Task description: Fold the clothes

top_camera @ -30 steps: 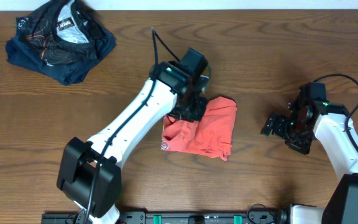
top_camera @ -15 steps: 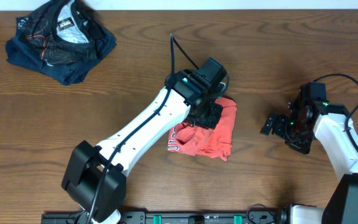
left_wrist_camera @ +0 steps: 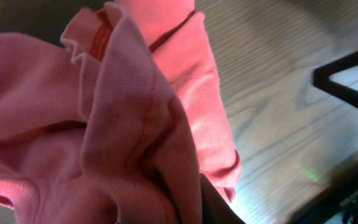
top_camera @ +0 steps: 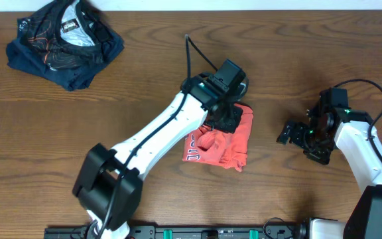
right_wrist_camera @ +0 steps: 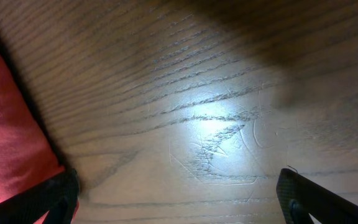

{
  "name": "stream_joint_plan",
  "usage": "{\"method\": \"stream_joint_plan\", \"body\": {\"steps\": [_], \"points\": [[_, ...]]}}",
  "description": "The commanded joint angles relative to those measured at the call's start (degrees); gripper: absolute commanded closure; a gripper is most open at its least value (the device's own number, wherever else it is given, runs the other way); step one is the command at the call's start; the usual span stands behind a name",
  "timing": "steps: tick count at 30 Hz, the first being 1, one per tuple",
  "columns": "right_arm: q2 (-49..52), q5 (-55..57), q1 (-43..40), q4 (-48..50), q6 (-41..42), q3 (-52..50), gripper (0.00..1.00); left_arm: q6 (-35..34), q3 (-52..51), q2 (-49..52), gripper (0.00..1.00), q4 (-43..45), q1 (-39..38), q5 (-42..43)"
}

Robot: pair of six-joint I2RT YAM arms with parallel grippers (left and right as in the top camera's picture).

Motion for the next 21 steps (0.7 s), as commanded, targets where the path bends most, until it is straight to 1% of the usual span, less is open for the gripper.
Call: {"method": "stream_joint_plan", "body": {"steps": [1, 7, 8, 10, 11, 19, 21], "points": [[-0.24, -0.7, 0.57, -0.04, 0.7, -0.55, 0.01, -0.72, 0.79, 2.25, 0.74, 0.24, -0.13, -0.7], [-0.24, -0.7, 0.57, -0.07, 0.7, -0.55, 0.01, -0.7, 0.79, 2.67, 0.71, 0.22, -0.13, -0.5], [-0.24, -0.7, 0.57, -0.07, 0.7, -0.55, 0.01, -0.7, 0.79, 2.67, 0.65, 0.15, -0.13, -0.15], [-0.24, -0.7, 0.57, -0.07, 0.7, -0.55, 0.01, -0.68, 0.79, 2.67, 0.47, 0.0, -0.13, 0.42], [-0.24, -0.7, 0.57, -0.07, 0.7, -0.55, 0.01, -0.68, 0.81, 2.6, 0.44, 0.02, -0.13, 1.29], [-0.24, -0.68, 0.57, 0.37, 0.72, -0.55, 0.01, -0.35, 0.9, 0.5, 0.42, 0.5, -0.13, 5.99], [-0.24, -0.68, 0.57, 0.39, 0.72, -0.55, 0.01, 1.97, 1.29, -0.33, 0.42, 0.5, -0.13, 8.44]]}}
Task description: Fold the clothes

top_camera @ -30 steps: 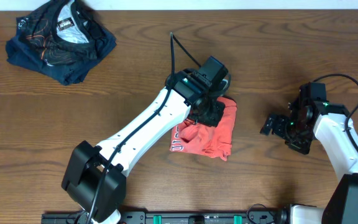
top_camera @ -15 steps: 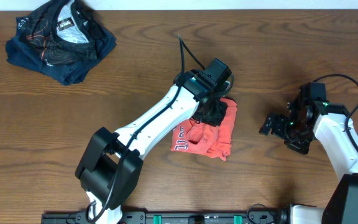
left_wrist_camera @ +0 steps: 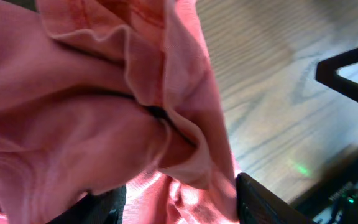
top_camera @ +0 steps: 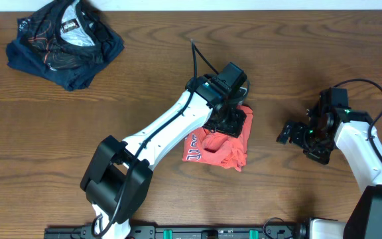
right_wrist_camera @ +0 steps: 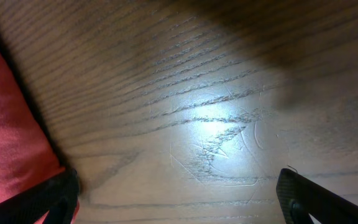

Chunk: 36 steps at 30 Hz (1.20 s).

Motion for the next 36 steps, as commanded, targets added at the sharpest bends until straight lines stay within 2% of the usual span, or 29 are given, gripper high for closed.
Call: {"method": "stream_joint_plan", "body": {"steps": [1, 4, 8, 10, 12, 13, 15, 21, 25, 30, 36], "points": [[-0.24, -0.61, 0.55, 0.15, 0.68, -0.55, 0.01, 4.59, 1.51, -3.23, 0.42, 0.07, -0.13, 5.46], [-0.24, -0.59, 0.55, 0.17, 0.68, -0.55, 0.01, 8.11, 1.95, -5.95, 0.42, 0.0, -0.11, 6.82], [-0.24, -0.59, 0.55, 0.22, 0.68, -0.55, 0.01, 8.24, 2.21, -12.07, 0.42, -0.09, 0.46, 6.21], [-0.24, -0.59, 0.55, 0.33, 0.68, -0.55, 0.01, 7.76, 2.23, -15.61, 0.41, -1.62, 1.16, 2.01], [-0.24, -0.59, 0.55, 0.31, 0.68, -0.55, 0.01, 4.42, 2.21, -18.86, 0.35, -4.66, 2.38, -6.34], [-0.24, -0.59, 0.55, 0.31, 0.68, -0.55, 0.01, 2.51, 2.21, -20.04, 0.28, -6.21, 3.19, -10.05], [-0.24, -0.59, 0.55, 0.5, 0.68, -0.55, 0.01, 0.46, 2.21, -21.46, 0.24, -8.98, 5.44, -14.14], [-0.24, -0.61, 0.55, 1.62, 0.7, -0.55, 0.01, -0.09, 1.11, -18.25, 0.23, -11.21, 10.54, -6.34], [-0.24, -0.61, 0.55, 1.6, 0.68, -0.55, 0.01, -3.08, 1.11, -12.44, 0.23, -10.54, 10.93, -2.99], [-0.24, -0.59, 0.55, 1.18, 0.66, -0.57, 0.01, -3.04, 1.11, -5.38, 0.24, -9.53, 10.91, 2.47], [-0.24, -0.59, 0.55, 1.38, 0.66, -0.57, 0.01, -3.26, 1.11, -0.55, 0.24, -9.46, 10.88, 4.96]]}}
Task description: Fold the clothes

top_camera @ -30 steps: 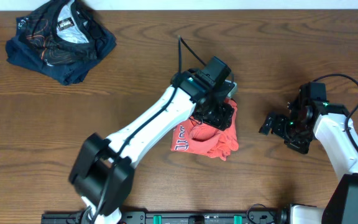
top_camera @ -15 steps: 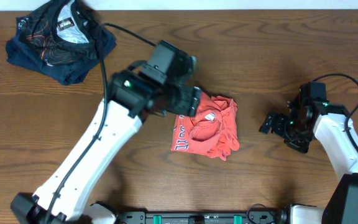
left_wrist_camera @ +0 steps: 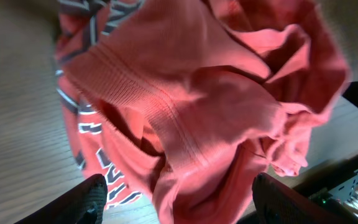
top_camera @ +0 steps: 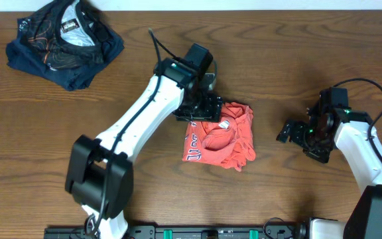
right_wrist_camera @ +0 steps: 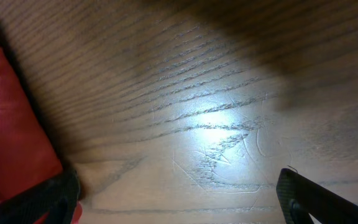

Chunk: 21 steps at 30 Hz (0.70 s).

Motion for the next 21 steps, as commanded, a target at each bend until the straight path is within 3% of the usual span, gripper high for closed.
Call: {"method": "stream_joint_plan", "body": {"steps": [1, 13, 21], "points": [[-0.24, -0.46, 0.55, 0.09, 0.59, -0.37, 0.01, -0.72, -0.66, 1.42, 0.24, -0.09, 0.2, 2.99], [-0.24, -0.46, 0.55, 0.26, 0.59, -0.37, 0.01, -7.28, -0.66, 3.48, 0.23, 2.93, 0.17, 3.61], [-0.24, -0.46, 0.55, 0.31, 0.57, -0.37, 0.01, -7.56, -0.66, 4.61, 0.27, 3.17, 0.07, 3.8]]}}
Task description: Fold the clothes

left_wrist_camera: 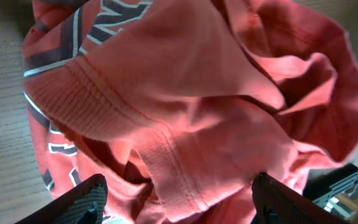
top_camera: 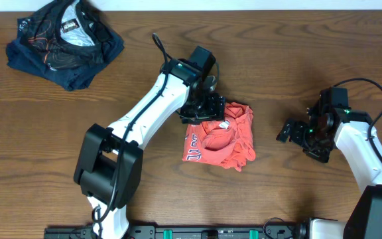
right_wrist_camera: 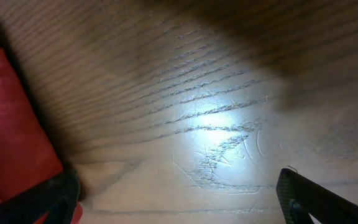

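Note:
A red garment with grey lettering lies crumpled near the middle of the wooden table. My left gripper hovers over its upper left edge. In the left wrist view that gripper is open, its fingers wide apart, and the red cloth fills the view below them, with nothing gripped. My right gripper rests low to the right of the garment. It too is open, over bare wood, with the red cloth's edge at the far left.
A heap of dark blue clothes sits at the table's back left corner. The wooden table shows bare between the heap and the red garment. The table's front edge runs along the bottom of the overhead view.
My left gripper has shifted slightly right and closer over the red garment's upper left part, still open. The garment and the right arm look unchanged.
My left gripper was at the garment's upper right corner with cloth bunched against it. Then its fingers showed apart over the cloth there. Later it stood open at the upper left edge, the garment lying in a wider heap. The right gripper stayed open throughout.

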{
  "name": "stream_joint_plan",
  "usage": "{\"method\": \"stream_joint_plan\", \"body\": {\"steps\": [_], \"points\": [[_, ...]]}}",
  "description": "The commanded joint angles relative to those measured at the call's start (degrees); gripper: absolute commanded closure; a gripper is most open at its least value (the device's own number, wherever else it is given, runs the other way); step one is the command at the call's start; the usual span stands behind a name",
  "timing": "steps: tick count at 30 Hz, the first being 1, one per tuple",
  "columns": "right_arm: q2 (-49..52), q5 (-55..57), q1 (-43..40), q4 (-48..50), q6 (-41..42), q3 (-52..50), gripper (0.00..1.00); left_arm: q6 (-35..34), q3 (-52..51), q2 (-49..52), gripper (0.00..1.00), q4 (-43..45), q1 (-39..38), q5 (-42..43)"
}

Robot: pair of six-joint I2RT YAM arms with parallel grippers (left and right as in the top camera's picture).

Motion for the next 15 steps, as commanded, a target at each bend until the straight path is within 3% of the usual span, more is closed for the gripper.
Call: {"method": "stream_joint_plan", "body": {"steps": [1, 6, 15], "points": [[-0.24, -0.46, 0.55, 0.09, 0.57, -0.35, 0.01, -0.59, -0.46, 0.66, 0.29, 0.44, 0.09, 0.98], [-0.24, -0.46, 0.55, 0.04, 0.57, -0.35, 0.01, -2.73, -0.46, 0.68, 0.37, 2.08, 0.09, 1.01], [-0.24, -0.46, 0.55, -0.13, 0.57, -0.35, 0.01, -3.15, -0.46, 0.68, 0.38, 2.38, 0.09, 2.82]]}}
